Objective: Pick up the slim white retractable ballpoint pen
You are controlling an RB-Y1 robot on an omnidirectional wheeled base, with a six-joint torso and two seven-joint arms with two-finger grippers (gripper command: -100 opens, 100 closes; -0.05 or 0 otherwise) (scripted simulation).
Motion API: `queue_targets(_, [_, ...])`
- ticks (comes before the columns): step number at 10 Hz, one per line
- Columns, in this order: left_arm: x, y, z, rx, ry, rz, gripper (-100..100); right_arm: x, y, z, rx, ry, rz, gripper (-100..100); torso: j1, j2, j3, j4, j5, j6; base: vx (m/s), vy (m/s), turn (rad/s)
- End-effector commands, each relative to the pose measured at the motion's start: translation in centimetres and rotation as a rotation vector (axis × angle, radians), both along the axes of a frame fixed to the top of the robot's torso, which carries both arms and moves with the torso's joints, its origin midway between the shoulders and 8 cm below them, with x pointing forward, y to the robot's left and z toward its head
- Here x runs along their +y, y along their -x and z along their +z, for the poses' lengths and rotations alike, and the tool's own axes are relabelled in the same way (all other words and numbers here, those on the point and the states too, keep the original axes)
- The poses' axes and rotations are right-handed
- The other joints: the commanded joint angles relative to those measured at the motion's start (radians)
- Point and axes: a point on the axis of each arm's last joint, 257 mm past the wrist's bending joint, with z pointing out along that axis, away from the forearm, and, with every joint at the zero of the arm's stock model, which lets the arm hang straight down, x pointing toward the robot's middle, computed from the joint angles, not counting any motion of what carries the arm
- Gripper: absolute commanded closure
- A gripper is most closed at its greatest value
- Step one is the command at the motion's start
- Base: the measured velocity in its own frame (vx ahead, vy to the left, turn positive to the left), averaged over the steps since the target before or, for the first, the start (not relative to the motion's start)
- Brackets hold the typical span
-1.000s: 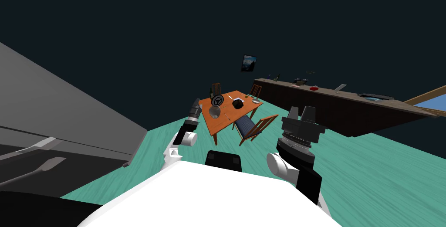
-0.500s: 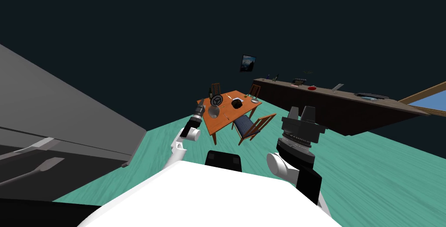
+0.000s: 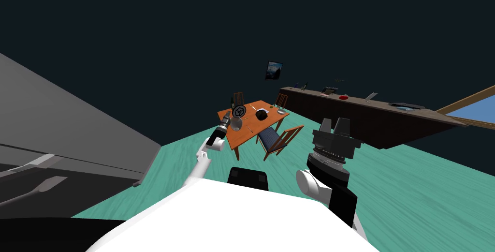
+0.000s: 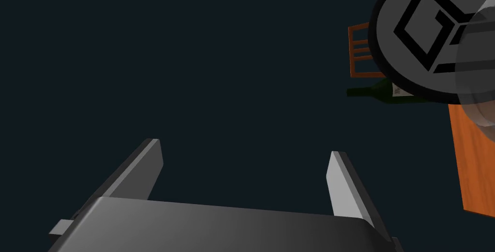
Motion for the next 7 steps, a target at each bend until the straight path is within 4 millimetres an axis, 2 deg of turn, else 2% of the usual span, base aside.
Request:
queue_targets(1, [-0.3, -1.5, -1.3, 0.051, -0.020, -0.004, -100, 0.0, 0.0, 0.0, 0.000, 0.000, 0.000, 0, 0.000, 0.000, 0.000, 0.000, 0.000, 0.000, -0.001, -0.049, -0.041])
queue_targets(3, [-0.7, -3.0, -3.0, 0.109, -0.036, -0.007, -100, 0.0, 0.0, 0.0, 0.000, 0.000, 0.000, 0, -0.001, 0.000, 0.000, 0.000, 0.000, 0.000, 0.002, -0.042, -0.018])
queue_targets(4, [-0.6, -3.0, -3.6, 0.125, -0.037, -0.005, -100, 0.0, 0.0, 0.0, 0.000, 0.000, 0.000, 0, -0.001, 0.000, 0.000, 0.000, 0.000, 0.000, 0.003, -0.035, -0.014])
queue_targets(5, [-1.0, -4.0, -4.7, 0.167, -0.054, -0.008, -100, 0.0, 0.0, 0.0, 0.000, 0.000, 0.000, 0, 0.000, 0.000, 0.000, 0.000, 0.000, 0.000, 0.010, -0.038, -0.026])
queue_targets(6, [-0.9, -4.0, -5.2, 0.179, -0.054, -0.007, -100, 0.0, 0.0, 0.0, 0.000, 0.000, 0.000, 0, 0.000, -0.001, 0.000, 0.000, 0.000, 0.000, 0.010, -0.035, -0.021])
queue_targets(7, [-1.2, -5.0, -6.7, 0.229, -0.073, -0.008, -100, 0.0, 0.0, 0.0, 0.000, 0.000, 0.000, 0, 0.000, -0.001, 0.000, 0.000, 0.000, 0.000, 0.021, -0.047, -0.036])
